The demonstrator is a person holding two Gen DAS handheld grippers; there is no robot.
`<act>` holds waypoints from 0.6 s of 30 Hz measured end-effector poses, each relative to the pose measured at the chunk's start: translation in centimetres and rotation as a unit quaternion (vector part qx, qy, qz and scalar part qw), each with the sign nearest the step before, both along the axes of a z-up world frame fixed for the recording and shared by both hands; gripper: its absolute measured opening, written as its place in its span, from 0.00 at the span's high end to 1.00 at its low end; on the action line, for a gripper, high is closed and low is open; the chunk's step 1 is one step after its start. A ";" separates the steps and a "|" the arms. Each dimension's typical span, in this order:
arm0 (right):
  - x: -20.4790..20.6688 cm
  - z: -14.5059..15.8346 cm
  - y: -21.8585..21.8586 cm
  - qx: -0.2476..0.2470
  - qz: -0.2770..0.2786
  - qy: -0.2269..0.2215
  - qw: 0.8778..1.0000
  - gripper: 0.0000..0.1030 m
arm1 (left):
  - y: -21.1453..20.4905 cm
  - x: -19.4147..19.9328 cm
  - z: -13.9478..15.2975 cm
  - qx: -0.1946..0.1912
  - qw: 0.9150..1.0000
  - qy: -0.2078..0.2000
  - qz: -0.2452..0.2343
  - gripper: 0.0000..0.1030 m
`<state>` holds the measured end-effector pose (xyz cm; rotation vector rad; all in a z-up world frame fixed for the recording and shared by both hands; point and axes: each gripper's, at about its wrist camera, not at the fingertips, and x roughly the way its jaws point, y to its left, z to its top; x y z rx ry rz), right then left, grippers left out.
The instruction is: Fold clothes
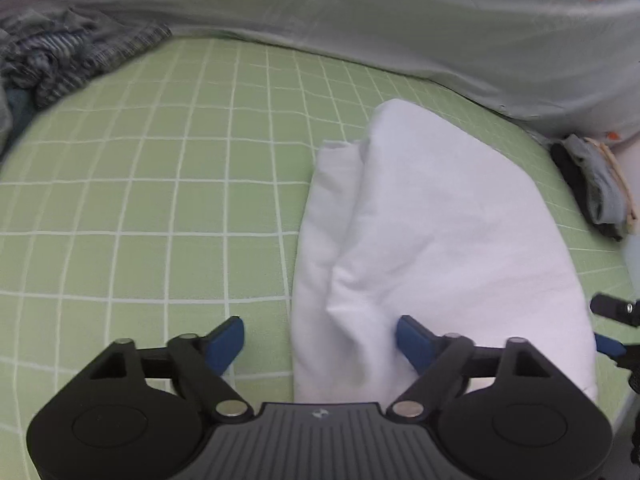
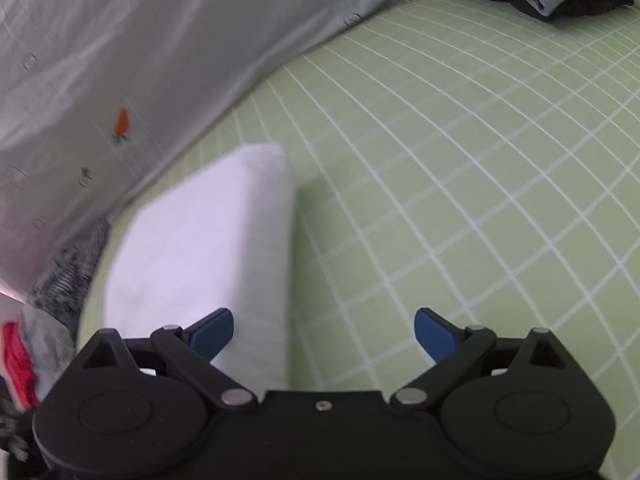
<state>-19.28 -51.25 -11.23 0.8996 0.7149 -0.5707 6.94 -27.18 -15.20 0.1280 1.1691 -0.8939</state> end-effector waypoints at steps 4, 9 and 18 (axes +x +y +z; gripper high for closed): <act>2.8 -0.2 0.9 0.010 0.041 0.003 0.999 0.03 | -0.1 1.2 -1.0 -0.020 0.999 0.033 -0.028 0.16; 5.4 -1.6 1.7 0.019 0.061 0.043 0.997 0.03 | -0.3 1.8 -1.5 -0.048 0.996 0.053 -0.049 0.15; 4.6 -2.8 1.0 0.089 0.048 -0.005 0.995 0.40 | -1.1 0.0 -1.2 -0.109 0.987 0.096 -0.062 0.58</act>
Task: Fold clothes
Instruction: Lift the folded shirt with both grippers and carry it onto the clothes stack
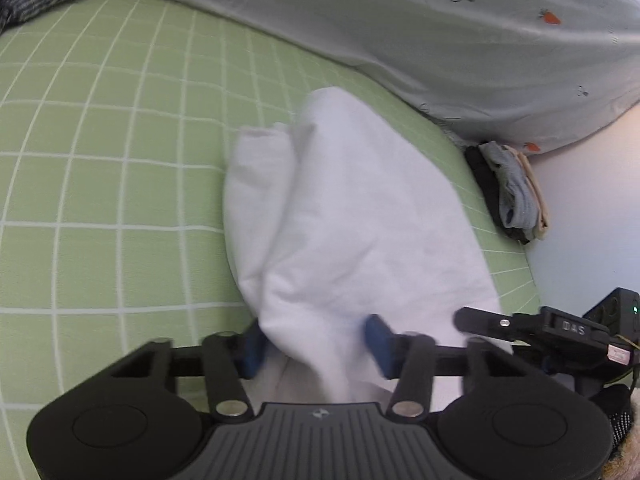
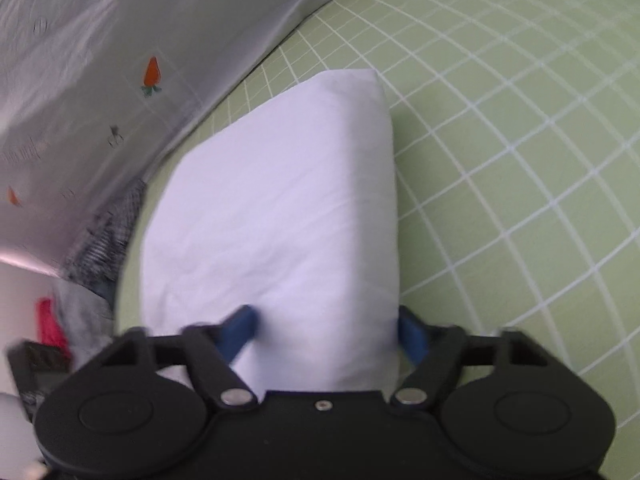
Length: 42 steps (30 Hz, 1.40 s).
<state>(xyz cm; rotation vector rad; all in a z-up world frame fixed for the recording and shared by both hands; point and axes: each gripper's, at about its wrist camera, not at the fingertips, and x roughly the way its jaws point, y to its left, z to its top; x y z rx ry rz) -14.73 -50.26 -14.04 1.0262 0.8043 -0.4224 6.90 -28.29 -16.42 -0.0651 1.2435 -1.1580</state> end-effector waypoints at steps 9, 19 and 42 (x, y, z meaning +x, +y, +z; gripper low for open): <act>-5.9 1.6 -2.5 0.005 -0.023 -0.035 0.999 0.57 | -4.3 -8.2 4.1 -0.010 0.999 -0.032 -0.022 0.77; -24.3 4.5 -16.6 -0.026 -0.071 -0.059 0.995 0.57 | -20.4 -26.0 6.4 -0.035 0.994 -0.047 -0.090 0.78; -39.0 17.5 -51.7 -0.171 -0.104 -0.201 0.959 0.57 | -54.0 -38.5 18.7 -0.192 0.970 -0.113 -0.095 0.79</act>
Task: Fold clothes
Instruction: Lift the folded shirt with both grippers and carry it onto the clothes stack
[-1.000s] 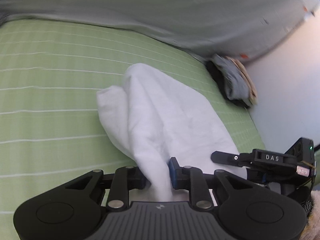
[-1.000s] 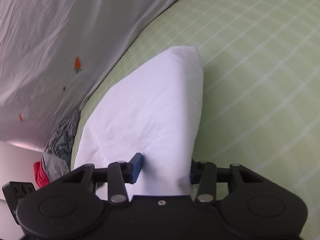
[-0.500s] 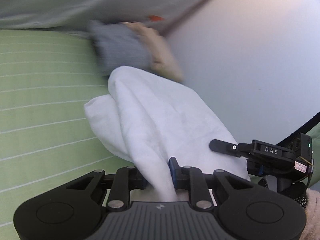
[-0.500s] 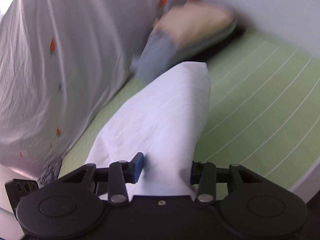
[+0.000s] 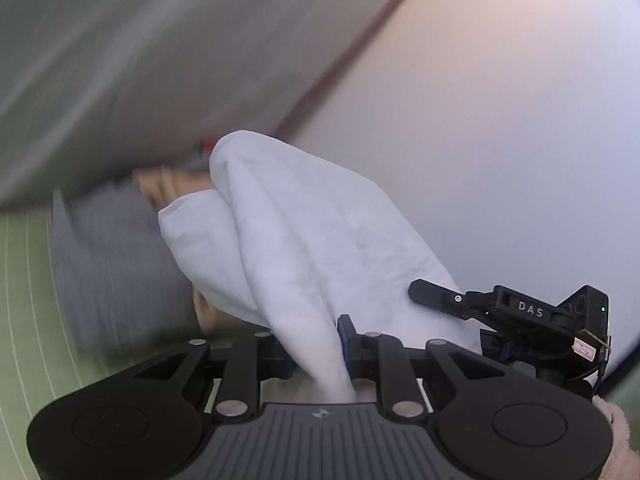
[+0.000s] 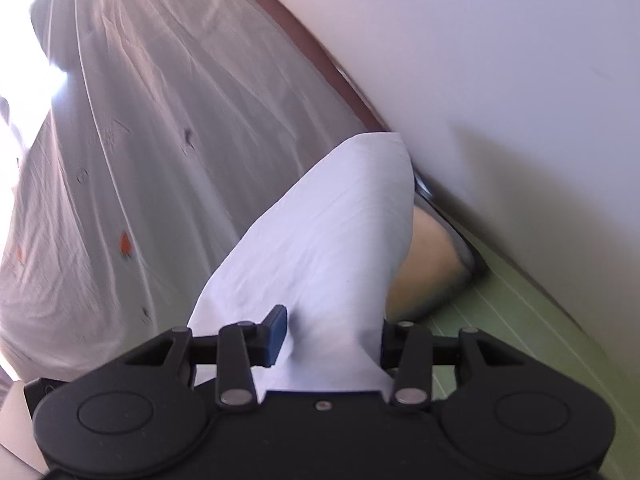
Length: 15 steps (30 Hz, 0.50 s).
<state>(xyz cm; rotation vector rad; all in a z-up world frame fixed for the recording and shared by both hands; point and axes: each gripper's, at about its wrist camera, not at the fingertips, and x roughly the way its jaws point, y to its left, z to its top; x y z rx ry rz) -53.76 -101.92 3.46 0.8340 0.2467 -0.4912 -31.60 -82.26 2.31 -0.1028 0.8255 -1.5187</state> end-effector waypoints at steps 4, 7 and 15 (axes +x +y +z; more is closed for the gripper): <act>5.7 -0.3 -6.5 -0.020 0.024 -0.027 0.999 0.58 | -5.4 3.9 -0.4 -0.008 0.999 -0.023 0.041 0.78; 11.3 -1.7 -11.1 -0.076 0.030 0.006 0.997 0.58 | -10.2 7.2 -4.0 0.024 0.997 -0.013 0.077 0.71; 20.7 -11.9 -16.3 -0.096 0.003 0.120 0.988 0.35 | -14.7 13.5 -12.8 0.069 0.989 0.077 0.108 0.52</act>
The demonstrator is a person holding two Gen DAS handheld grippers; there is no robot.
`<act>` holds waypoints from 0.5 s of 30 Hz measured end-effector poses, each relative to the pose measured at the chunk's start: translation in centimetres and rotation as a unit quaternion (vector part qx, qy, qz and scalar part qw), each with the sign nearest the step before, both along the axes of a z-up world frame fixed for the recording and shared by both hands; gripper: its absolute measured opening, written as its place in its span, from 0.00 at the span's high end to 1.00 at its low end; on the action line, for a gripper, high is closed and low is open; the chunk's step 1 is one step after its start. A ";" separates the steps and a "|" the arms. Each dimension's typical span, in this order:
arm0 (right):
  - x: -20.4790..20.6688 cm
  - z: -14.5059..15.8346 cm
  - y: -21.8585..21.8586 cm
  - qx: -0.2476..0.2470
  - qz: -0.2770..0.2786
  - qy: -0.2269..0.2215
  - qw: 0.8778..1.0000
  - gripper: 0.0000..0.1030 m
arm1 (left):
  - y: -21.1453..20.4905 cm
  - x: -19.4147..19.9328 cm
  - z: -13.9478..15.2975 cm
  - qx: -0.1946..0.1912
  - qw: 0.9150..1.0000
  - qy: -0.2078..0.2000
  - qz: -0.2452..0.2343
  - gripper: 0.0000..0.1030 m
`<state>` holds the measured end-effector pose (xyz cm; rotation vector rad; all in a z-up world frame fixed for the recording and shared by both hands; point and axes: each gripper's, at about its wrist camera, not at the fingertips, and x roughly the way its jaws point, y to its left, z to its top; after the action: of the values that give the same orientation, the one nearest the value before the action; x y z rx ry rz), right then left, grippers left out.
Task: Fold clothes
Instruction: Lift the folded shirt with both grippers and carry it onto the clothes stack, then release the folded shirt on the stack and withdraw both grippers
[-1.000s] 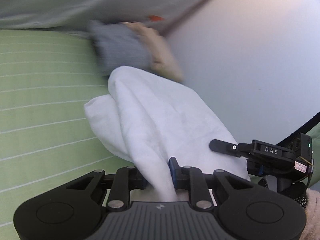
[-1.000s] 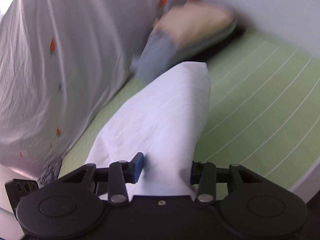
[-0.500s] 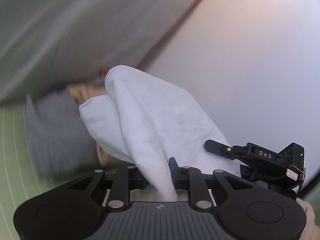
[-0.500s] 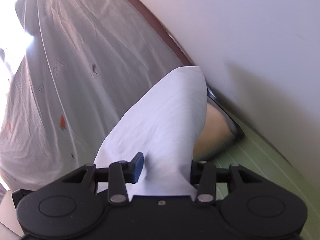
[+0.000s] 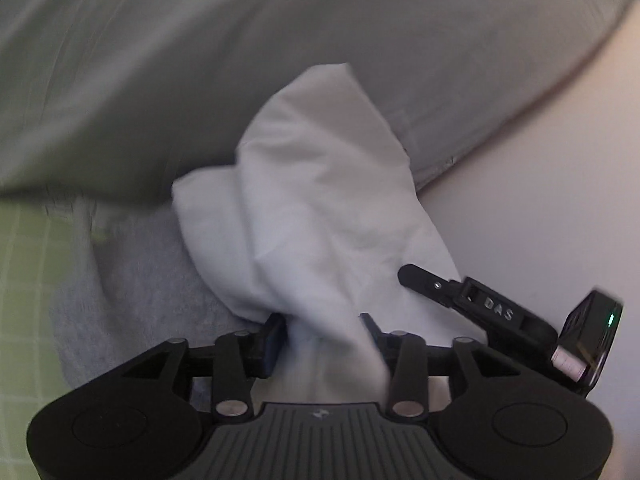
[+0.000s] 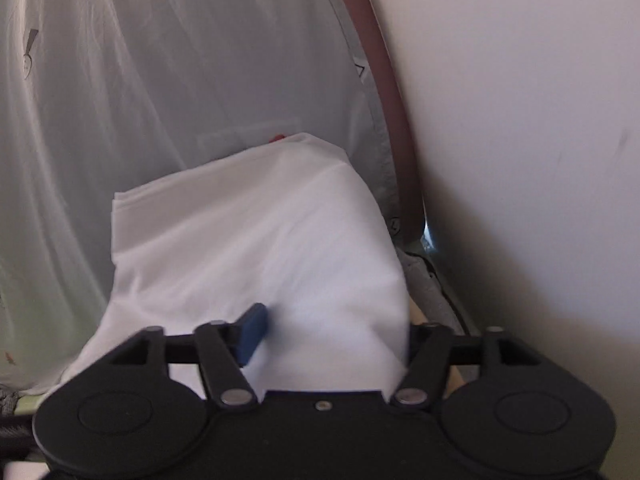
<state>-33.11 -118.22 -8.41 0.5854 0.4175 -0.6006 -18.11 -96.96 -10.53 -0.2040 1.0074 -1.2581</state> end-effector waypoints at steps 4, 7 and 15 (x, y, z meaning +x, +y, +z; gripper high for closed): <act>-0.8 0.0 0.4 0.010 -0.006 -0.001 1.000 0.31 | 0.6 0.1 -1.0 -0.007 1.000 0.017 0.005 0.44; -1.4 0.5 0.7 0.008 -0.012 0.016 1.000 0.23 | 0.6 -0.2 -0.5 0.004 1.000 -0.005 0.005 0.36; -5.2 3.6 7.9 -0.066 -0.055 0.074 0.994 0.11 | 5.4 -3.3 3.8 0.034 0.990 -0.139 0.013 0.25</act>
<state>-38.30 -110.28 -4.79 0.4415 0.4833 -0.7742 -21.42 -91.58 -6.76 0.0133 0.8024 -1.1887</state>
